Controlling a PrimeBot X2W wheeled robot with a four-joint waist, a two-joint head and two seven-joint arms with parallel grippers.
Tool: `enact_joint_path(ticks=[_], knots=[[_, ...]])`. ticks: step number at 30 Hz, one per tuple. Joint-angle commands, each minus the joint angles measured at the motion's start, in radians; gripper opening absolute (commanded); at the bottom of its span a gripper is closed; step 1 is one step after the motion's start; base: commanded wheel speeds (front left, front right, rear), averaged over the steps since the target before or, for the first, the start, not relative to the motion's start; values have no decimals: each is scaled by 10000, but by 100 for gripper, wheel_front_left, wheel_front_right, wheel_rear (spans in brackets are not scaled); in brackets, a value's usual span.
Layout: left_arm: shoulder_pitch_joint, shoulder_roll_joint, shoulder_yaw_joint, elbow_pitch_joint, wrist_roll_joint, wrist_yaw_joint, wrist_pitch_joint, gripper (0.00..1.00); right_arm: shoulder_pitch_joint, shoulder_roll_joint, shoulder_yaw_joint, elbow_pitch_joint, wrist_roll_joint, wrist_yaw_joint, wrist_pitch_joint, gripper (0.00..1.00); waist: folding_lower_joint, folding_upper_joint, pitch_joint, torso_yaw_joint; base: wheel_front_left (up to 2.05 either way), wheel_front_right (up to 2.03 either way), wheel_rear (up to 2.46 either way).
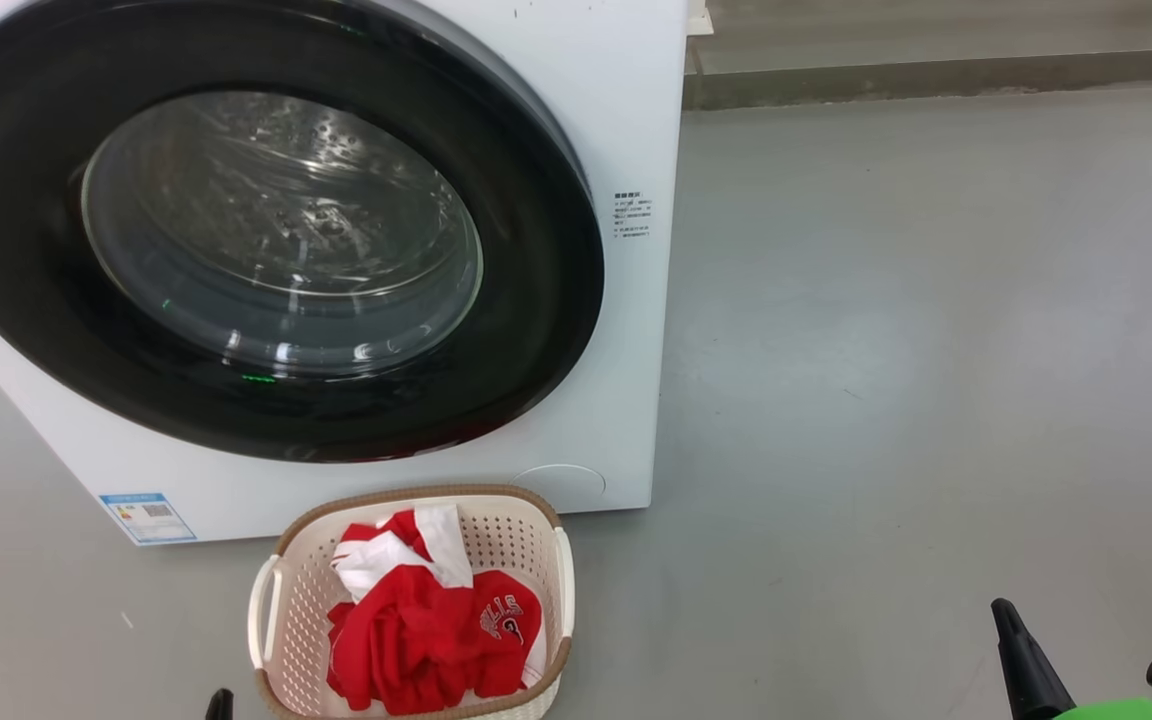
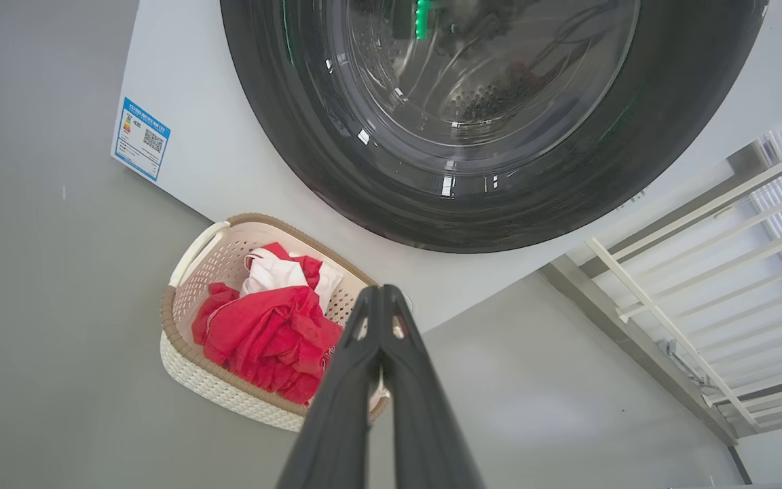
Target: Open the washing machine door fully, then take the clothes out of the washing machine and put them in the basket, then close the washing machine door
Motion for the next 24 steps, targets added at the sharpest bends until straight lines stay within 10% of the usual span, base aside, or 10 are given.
enact_joint_path(ticks=[1,24], knots=[[-494,87,140,-317,-343,-30,90,0,-536,-96,31,-296,333,-15,90,0,-1,0,9,13,0,0,0],[-1035,66,123,-492,-2857,-43,750,0,-1076,-45,-89,-449,2590,-22,768,0,-1,0,120,163,0,0,0]])
